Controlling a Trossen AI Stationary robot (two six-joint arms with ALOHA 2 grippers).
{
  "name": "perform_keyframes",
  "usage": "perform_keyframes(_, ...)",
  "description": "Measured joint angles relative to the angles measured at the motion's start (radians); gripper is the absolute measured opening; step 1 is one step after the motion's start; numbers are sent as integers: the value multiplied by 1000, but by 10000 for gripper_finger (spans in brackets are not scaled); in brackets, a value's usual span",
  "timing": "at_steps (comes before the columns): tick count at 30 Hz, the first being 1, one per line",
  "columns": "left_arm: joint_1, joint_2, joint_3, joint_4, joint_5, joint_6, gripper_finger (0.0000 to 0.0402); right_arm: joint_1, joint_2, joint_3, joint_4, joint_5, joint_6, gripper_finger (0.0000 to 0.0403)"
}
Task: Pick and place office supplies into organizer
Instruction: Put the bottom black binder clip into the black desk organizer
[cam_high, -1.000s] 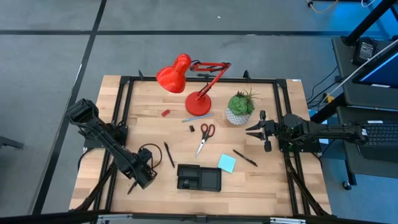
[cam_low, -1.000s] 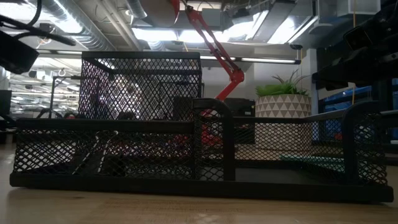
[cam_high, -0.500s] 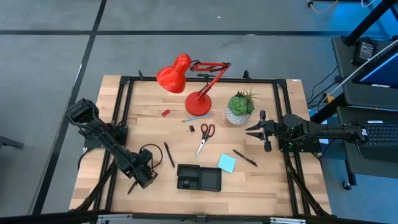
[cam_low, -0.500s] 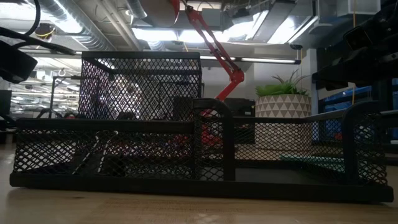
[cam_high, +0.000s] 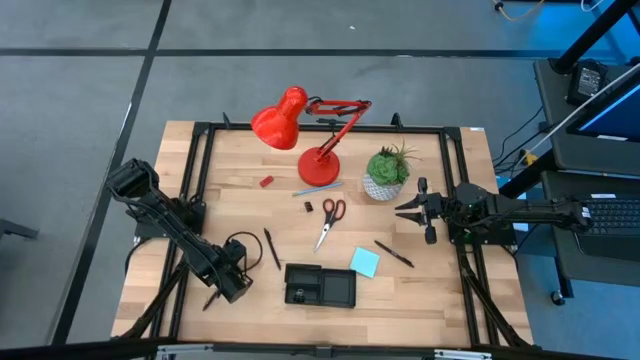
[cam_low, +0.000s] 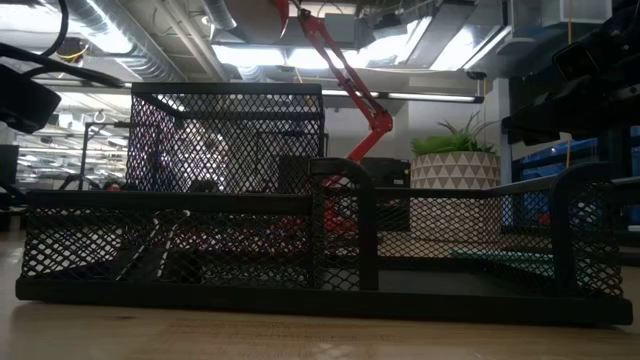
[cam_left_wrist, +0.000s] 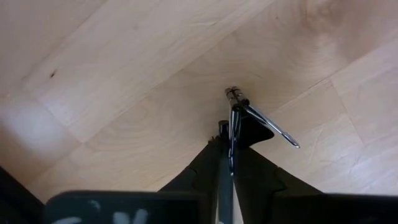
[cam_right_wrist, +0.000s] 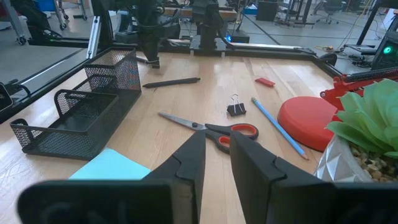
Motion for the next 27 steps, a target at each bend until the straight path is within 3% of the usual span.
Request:
perform_keyframes(11,0,-2,1,-2,0,1,6,0,0,0,0,0,0,78)
perform_keyframes(27,0,-7,29,-4,-19,123,4,0,0,0,0,0,0,78)
